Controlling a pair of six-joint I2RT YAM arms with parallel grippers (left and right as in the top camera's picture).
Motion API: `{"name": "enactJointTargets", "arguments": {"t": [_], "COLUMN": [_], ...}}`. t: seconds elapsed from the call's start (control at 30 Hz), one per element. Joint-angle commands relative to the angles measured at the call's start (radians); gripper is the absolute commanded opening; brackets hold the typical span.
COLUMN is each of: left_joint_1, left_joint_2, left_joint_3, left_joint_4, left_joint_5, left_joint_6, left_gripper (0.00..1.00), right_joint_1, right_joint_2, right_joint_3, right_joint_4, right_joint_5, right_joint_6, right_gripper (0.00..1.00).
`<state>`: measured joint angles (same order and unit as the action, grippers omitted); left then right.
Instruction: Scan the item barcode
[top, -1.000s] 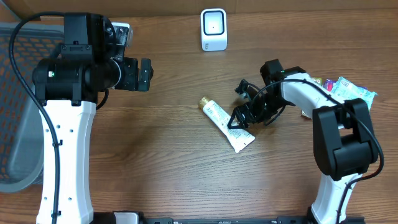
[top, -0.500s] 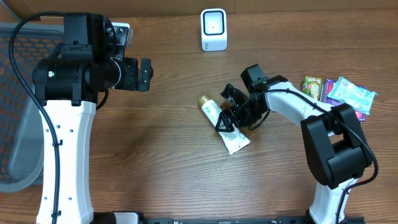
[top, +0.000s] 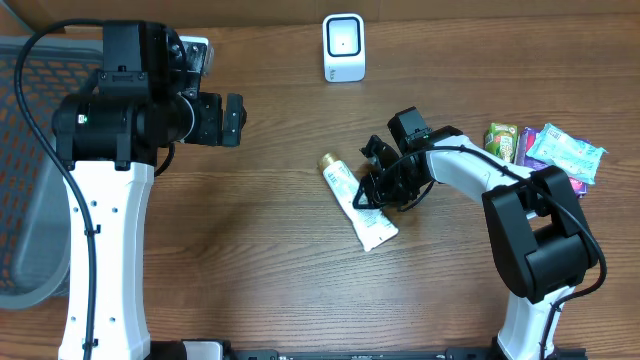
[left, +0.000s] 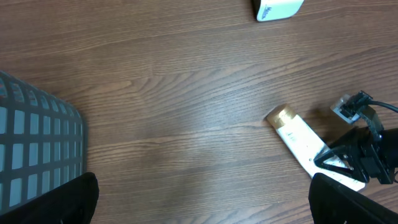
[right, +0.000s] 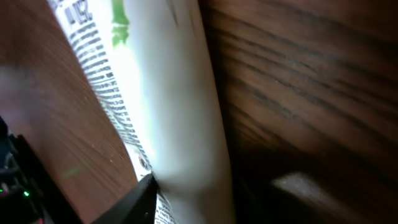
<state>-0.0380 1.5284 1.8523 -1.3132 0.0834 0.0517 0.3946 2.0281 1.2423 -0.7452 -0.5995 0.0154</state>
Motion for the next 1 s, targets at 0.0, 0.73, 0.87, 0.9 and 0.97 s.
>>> {"name": "enactJointTargets", "arguments": {"t": [0.0,0.73,0.87,0.9,0.97], "left_joint_1": [-0.002,-0.002,-0.002,-0.002,-0.002], "left_joint_2": [0.003,0.003,0.003,0.003,0.003], "left_joint_3": [0.008,0.008,0.008,0.008,0.008], "left_joint_4": [0.002,0.002,0.002,0.002,0.002], "left_joint_5": [0.011,0.011,0.011,0.011,0.011], "left_joint_6": [-0.006,-0.006,-0.006,-0.006,-0.006], "left_gripper": [1.00,0.99,0.99,1.00,0.99], "right_joint_1": [0.010,-0.123,-0.140,-0.141,-0.142], "right_joint_2": [0.064,-0.161,-0.294,-0.331,-0.387], "right_joint_3": [-0.075,0.042,0.108,0.129,0.167], "right_joint_4": [-0.012,-0.019,-0.020,-0.020,-0.019], "right_joint_5": [0.082,-0.336,-0.418,-0.420,-0.420], "right_joint_6": [0.023,-0.023,0.009,0.029,0.059], "right_gripper": [0.43,0.04,0.04,0.04,0.04]}}
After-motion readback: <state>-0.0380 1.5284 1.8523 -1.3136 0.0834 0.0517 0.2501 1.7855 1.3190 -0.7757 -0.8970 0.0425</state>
